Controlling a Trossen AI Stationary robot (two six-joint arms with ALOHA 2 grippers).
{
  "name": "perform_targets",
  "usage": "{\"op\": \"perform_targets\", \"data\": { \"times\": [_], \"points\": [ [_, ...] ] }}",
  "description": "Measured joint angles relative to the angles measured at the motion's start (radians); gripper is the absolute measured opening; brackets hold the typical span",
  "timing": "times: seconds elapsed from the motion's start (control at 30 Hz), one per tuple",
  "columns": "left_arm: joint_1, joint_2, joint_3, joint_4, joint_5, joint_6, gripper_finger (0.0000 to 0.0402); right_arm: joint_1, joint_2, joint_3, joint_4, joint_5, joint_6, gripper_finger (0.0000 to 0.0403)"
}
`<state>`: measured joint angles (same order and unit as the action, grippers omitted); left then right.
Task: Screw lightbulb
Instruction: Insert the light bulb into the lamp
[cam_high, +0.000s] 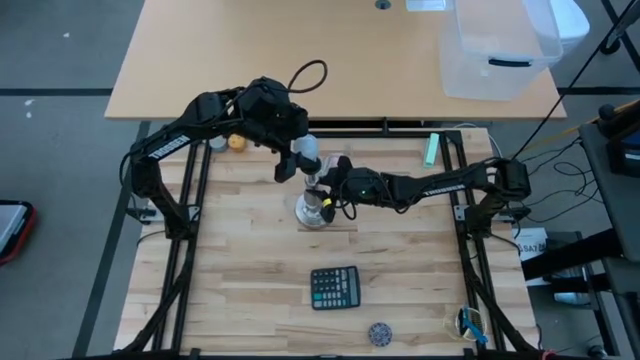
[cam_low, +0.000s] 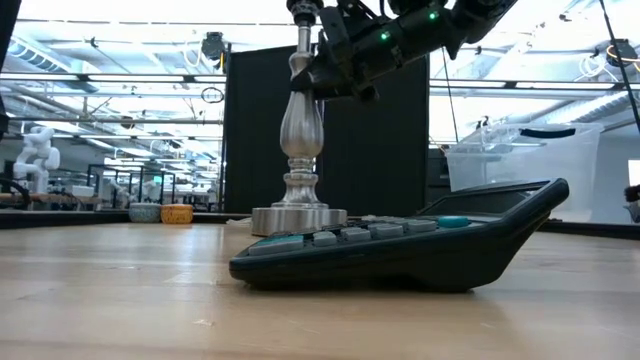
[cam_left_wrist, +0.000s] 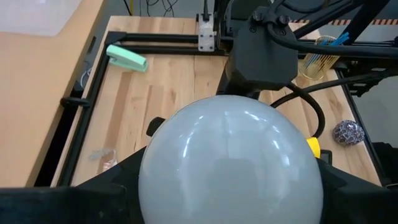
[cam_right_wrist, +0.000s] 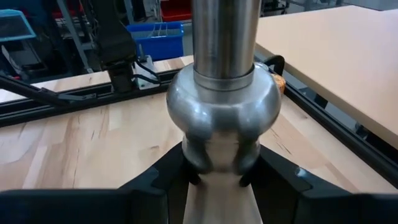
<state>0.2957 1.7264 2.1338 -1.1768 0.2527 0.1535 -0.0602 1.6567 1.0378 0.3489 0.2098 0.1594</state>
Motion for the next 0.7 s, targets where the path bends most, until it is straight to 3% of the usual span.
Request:
{"op": "perform_targets", "data": {
  "times": [0.7],
  "points": [
    [-0.010, -0.025, 0.000, -0.080, 0.008, 0.005, 0.0262, 0.006, 0.019, 0.000, 0.059, -0.105, -0.072, 0.0139]
  ]
}}
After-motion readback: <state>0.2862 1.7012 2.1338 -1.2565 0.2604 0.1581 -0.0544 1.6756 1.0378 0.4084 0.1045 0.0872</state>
